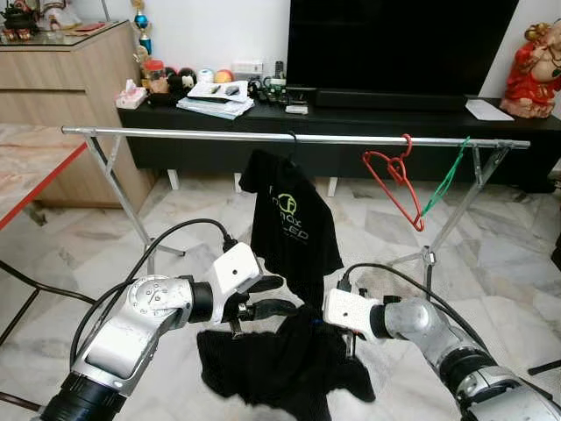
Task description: Hang hanger
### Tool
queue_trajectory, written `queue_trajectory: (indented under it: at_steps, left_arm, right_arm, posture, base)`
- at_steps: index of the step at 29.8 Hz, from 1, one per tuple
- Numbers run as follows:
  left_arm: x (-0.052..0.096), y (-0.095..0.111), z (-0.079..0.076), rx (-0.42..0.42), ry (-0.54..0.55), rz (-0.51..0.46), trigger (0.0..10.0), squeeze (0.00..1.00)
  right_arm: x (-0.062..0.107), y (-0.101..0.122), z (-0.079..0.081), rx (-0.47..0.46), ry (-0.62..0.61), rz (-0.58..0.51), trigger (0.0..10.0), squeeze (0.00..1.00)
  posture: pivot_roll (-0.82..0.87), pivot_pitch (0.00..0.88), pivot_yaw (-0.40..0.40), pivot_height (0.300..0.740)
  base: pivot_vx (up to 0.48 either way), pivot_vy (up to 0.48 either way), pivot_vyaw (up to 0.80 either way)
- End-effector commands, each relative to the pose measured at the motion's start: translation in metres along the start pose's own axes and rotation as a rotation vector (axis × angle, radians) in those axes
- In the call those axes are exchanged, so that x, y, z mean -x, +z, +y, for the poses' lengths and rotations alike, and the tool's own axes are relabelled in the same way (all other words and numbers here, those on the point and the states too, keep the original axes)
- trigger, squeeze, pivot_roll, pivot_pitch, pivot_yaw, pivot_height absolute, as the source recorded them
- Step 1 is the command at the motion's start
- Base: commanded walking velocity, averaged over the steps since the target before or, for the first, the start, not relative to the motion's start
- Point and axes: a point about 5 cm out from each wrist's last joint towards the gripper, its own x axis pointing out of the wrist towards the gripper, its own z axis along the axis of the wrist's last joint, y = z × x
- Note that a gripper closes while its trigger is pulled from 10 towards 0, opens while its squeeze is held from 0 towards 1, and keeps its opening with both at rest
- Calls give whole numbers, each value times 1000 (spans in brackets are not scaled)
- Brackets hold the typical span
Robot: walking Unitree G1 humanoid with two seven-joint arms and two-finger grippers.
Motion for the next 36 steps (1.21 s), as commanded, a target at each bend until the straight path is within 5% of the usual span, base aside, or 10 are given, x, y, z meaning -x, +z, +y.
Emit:
queue_trajectory:
  at_steps: [1,10,22,36]
  left_arm:
    - [5,-1,5,0,25,-2,10000,0]
    - [15,-22,3,16,-3,123,10000,0]
    - [19,-45,-6,44,-89,238,10000,0]
    - [18,-67,-1,7,-50,366,10000,0]
  right_arm:
    - [5,8,-6,21,5,-55,0,0]
    - [14,20,-15,90,79,-95,0,0]
    - [29,72,-45,266,103,-221,0,0]
    - [28,97,-46,342,145,-292,0,0]
  posture:
    - [90,0,-37,740]
    - [92,0,-36,740]
    - [79,0,-30,740]
    - [76,0,-31,740]
  base:
    - [0,0,0]
    - [0,0,0]
    - [0,0,0]
    - [0,0,0]
